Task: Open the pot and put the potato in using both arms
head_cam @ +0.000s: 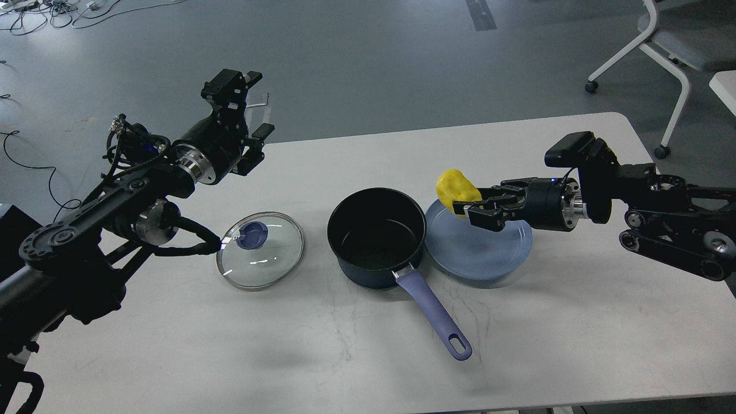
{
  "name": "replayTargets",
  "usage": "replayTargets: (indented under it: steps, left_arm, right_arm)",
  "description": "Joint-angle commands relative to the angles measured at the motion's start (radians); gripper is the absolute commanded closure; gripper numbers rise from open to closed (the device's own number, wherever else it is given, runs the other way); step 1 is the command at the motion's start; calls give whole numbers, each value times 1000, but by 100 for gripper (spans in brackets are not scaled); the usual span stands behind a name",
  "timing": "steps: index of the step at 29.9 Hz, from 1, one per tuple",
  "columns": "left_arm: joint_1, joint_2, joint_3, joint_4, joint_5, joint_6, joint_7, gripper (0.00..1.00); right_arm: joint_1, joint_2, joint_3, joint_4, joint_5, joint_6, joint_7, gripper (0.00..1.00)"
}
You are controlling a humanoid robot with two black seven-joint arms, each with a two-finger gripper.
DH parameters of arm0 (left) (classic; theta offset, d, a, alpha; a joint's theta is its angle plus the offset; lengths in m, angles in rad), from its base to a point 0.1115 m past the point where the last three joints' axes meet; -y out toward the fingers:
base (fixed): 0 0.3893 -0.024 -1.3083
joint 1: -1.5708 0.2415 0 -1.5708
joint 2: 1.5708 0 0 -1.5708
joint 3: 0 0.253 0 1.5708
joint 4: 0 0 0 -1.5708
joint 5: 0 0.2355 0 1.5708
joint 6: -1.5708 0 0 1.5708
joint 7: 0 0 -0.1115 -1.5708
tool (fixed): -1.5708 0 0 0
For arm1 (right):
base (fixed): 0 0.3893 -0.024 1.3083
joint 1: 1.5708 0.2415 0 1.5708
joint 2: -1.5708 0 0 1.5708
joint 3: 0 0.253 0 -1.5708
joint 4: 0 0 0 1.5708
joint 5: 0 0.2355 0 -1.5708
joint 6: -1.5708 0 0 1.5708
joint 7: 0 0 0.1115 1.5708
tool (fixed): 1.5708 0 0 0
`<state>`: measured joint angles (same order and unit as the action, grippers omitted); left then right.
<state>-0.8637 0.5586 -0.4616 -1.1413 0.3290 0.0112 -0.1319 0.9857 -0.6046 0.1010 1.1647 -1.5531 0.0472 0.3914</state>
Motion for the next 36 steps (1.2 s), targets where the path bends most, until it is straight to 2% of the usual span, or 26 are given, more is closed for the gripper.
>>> replayTargets:
  steps: [1, 5, 9, 11, 12, 13, 14, 15, 16, 22, 25, 28, 30, 33, 36]
  left_arm:
    - [-1, -2, -9, 0, 4, 1, 0, 2]
    - [-3, 0, -16, 0, 2, 1, 3, 2]
    - [-3, -6, -43, 0, -8, 1, 11, 2]
    - [-3, -8, -51, 0, -11, 0, 12, 2]
    - [-3, -6, -52, 0, -12, -2, 14, 2]
    - [-3, -5, -52, 0, -12, -2, 14, 2]
    - [-1, -2, -52, 0, -12, -4, 14, 2]
    - [0, 0, -52, 0, -12, -4, 12, 2]
    - [0, 0, -52, 0, -12, -4, 12, 2]
    - [6, -3, -52, 0, -12, -5, 11, 2]
    - [6, -6, -60, 0, -28, -4, 17, 2]
    - [6, -20, -124, 5, -142, -2, 44, 2]
    - [15, -29, -147, 6, -188, -1, 83, 2]
    - [61, -42, -178, 6, -196, -5, 81, 2]
    - [100, -54, -244, 5, -197, -10, 75, 2]
  right_arm:
    - [51, 28, -1, 10, 15, 0, 1, 80]
    - [77, 110, -27, 9, 31, 16, 1, 80]
    - [120, 238, -136, -66, 34, 48, 15, 80]
    - [122, 262, -150, -80, 34, 68, 24, 74]
    - [120, 269, -153, -86, 34, 80, 24, 58]
    - [119, 270, -153, -88, 34, 80, 24, 48]
    - [116, 270, -153, -94, 34, 76, 24, 25]
    - [116, 267, -152, -102, 34, 74, 23, 6]
    - [117, 266, -152, -105, 34, 74, 23, 2]
    - [119, 241, -136, -126, 71, 74, 15, 0]
    - [114, 218, -121, -119, 189, 63, 15, 0]
    - [105, 216, -18, -117, 408, 5, 12, 0]
    - [94, 223, 72, -119, 614, 2, 0, 0]
    - [79, 226, 167, -116, 940, 6, -45, 0]
    - [61, 232, 229, -117, 1134, 20, -54, 0]
